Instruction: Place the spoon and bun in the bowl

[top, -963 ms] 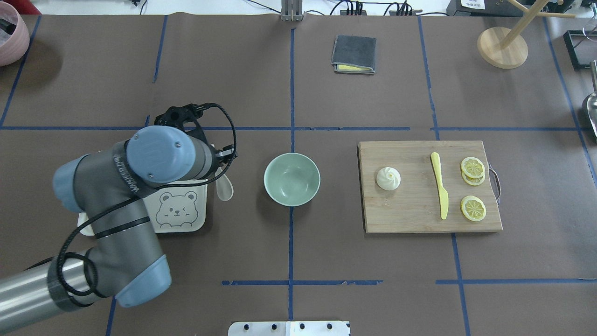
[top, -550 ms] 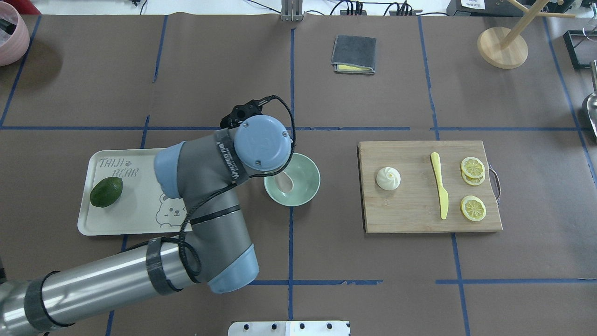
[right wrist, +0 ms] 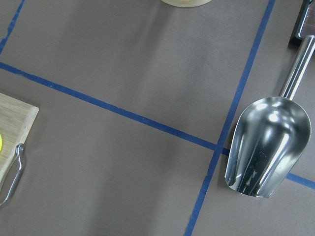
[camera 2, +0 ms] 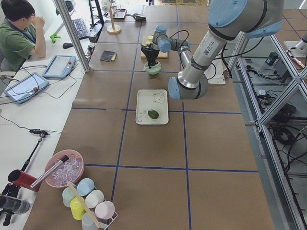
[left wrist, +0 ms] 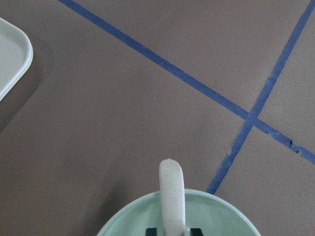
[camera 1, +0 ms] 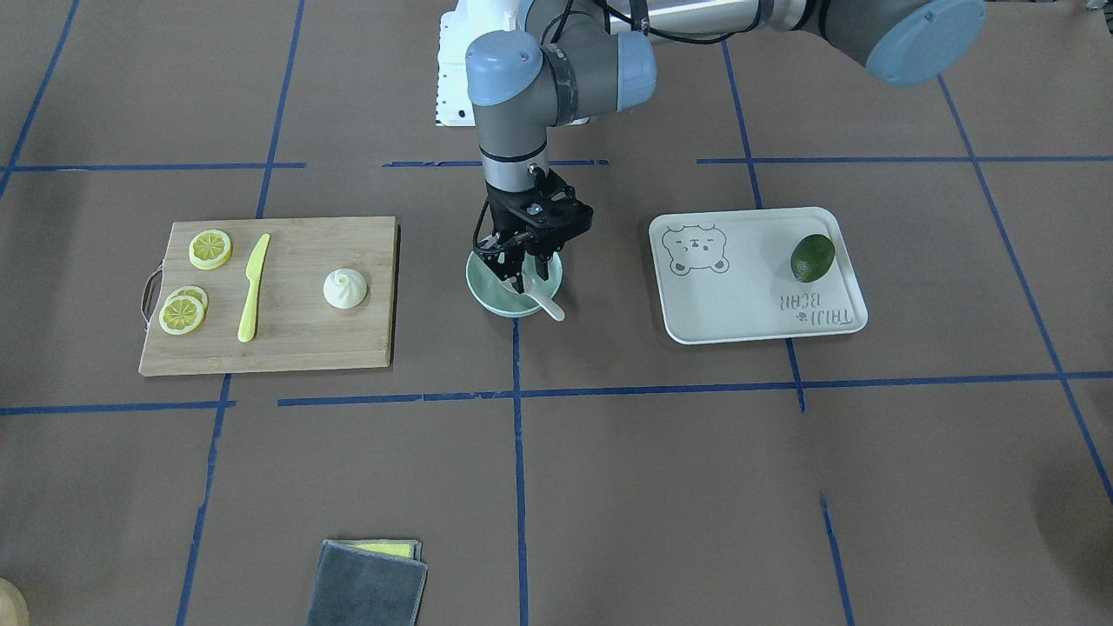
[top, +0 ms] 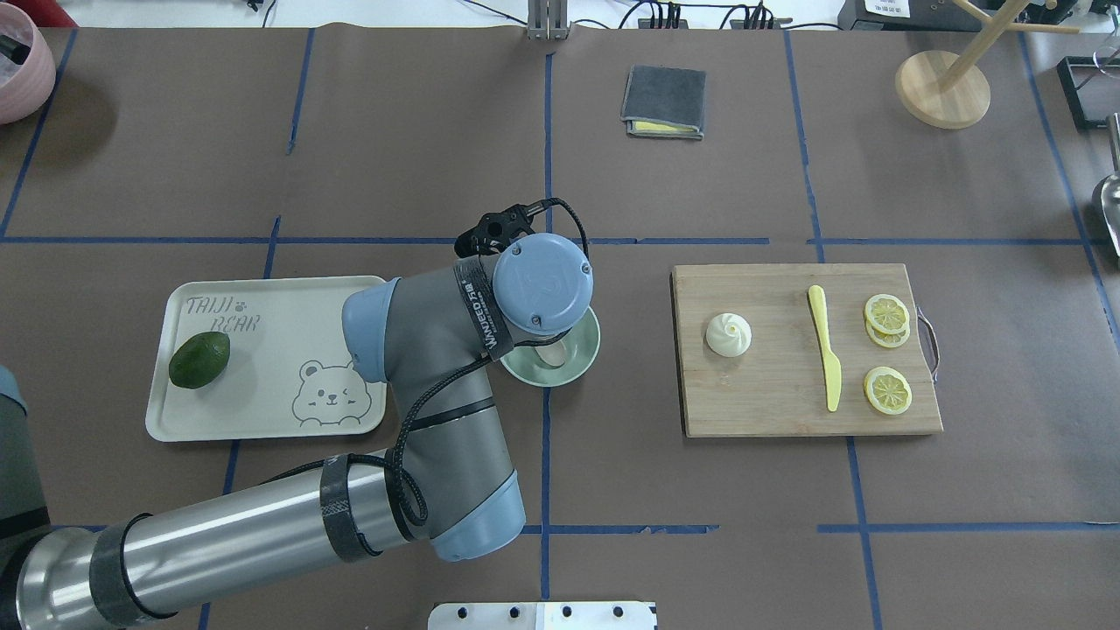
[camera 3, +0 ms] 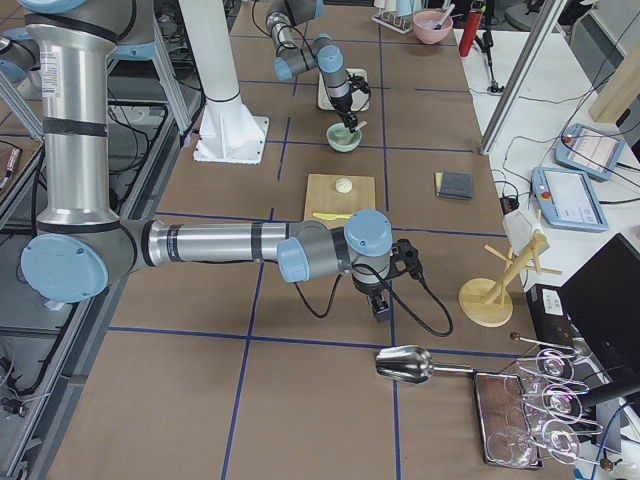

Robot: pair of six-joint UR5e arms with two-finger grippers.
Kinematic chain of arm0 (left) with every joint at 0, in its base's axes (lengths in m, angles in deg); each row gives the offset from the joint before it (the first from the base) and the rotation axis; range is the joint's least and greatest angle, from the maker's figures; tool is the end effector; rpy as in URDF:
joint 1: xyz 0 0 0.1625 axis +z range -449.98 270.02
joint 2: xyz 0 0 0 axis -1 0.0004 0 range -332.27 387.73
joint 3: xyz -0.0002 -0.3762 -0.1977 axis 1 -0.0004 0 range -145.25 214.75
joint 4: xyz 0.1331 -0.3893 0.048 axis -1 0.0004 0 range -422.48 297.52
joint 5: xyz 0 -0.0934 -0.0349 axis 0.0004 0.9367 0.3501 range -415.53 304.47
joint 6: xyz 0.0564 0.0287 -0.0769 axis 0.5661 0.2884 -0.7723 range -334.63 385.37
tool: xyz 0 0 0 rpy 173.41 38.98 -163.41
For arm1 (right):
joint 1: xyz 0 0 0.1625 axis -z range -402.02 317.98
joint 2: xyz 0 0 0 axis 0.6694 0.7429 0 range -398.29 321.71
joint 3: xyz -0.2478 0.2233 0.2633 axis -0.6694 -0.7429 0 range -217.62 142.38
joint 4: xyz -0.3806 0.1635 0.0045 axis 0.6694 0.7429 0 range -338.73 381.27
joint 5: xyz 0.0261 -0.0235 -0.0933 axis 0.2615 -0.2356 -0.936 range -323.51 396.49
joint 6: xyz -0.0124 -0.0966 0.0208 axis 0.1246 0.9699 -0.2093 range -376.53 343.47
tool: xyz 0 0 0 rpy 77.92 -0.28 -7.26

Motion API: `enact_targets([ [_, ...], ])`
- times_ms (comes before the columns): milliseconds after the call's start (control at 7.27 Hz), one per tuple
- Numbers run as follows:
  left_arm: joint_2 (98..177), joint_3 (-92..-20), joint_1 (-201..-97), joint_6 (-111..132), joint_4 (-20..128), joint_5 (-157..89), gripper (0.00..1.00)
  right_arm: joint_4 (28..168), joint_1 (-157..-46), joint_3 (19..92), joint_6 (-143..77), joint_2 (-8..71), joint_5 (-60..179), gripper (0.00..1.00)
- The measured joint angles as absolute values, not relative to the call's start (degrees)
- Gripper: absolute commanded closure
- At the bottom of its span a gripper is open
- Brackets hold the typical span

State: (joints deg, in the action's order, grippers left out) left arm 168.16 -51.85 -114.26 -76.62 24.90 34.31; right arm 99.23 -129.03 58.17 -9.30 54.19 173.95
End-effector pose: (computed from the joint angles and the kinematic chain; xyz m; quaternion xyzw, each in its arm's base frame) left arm 0.6158 -0.4243 0.1475 0.0417 0.3756 -0.2887 0.8797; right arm 0.0344 -0.4897 0.6028 0.1370 -0.3940 -0.1344 0.8988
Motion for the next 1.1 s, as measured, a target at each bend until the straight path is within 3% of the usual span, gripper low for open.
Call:
enact_targets([
  [138, 166.7, -54.5, -114.4, -72.6, 24.9, 34.5, 0.0, 99.2, -129.0, 58.2, -9.3, 54.2, 174.0, 0.0],
  [413, 158.4, -67.6, -116.4, -57.2, 24.9, 35.5, 0.0, 99.2, -129.0, 58.3, -9.3, 54.1, 174.0, 0.0],
  [688, 149.8, -76.8, -126.1, -32.7, 25.1, 45.3, 0.0, 98.9, -129.0, 58.7, -9.3, 53.9, 174.1, 0.0],
  [1101, 137.0, -78.6, -149.2, 10.6, 25.4, 61.3, 0.0, 96.3, -127.0, 59.5, -13.7, 53.4, 174.8, 0.0],
])
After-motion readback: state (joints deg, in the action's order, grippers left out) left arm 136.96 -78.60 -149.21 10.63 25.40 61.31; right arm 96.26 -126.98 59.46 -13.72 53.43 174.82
